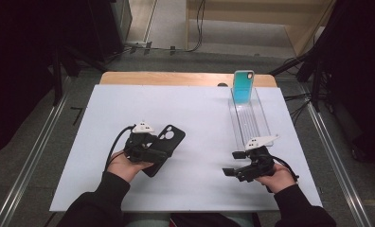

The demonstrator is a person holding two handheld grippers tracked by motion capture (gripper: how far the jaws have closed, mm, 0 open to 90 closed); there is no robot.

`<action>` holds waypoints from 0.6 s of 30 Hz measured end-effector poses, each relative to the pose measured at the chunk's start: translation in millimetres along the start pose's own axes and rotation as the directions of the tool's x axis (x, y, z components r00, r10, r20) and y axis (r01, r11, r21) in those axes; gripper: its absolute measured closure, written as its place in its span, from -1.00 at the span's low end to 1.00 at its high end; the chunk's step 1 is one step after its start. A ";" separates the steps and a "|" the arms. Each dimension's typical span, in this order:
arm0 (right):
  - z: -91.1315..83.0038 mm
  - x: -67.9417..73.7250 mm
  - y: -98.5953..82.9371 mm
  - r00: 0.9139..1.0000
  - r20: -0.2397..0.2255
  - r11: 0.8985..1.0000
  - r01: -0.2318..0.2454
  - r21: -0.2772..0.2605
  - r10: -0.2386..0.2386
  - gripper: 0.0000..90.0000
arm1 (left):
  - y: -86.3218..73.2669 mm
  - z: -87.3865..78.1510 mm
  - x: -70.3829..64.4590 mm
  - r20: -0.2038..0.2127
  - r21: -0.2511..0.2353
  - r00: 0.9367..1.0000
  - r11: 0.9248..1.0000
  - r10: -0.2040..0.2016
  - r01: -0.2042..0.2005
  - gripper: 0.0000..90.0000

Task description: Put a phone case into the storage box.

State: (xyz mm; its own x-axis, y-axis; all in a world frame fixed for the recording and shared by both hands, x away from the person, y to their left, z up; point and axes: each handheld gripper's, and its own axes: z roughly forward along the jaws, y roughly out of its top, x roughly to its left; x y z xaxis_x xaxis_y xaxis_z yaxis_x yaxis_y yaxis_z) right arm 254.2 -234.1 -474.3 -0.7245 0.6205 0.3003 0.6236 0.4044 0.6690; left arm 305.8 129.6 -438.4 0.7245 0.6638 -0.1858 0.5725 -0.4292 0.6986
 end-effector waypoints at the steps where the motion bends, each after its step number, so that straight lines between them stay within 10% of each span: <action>1: -0.3 0.2 0.1 1.000 0.001 1.000 -0.003 -0.002 0.003 -0.63 | 0.7 1.4 -1.5 -0.004 -0.006 1.000 1.000 0.001 -0.001 -0.67; 18: -4.3 10.6 13.3 0.998 -0.006 0.998 -0.064 -0.028 0.064 -0.63 | 2.6 13.1 -26.7 -0.090 -0.151 0.996 0.988 0.012 -0.026 -0.67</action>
State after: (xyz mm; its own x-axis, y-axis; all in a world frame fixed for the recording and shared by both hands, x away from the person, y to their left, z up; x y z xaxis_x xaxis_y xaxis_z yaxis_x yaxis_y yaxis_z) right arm 253.6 -225.0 -459.2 -0.6848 0.6412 0.3463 0.6601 0.3445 0.6675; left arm 293.0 102.8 -440.8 0.6936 0.7112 -0.1141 0.4890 -0.3486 0.7996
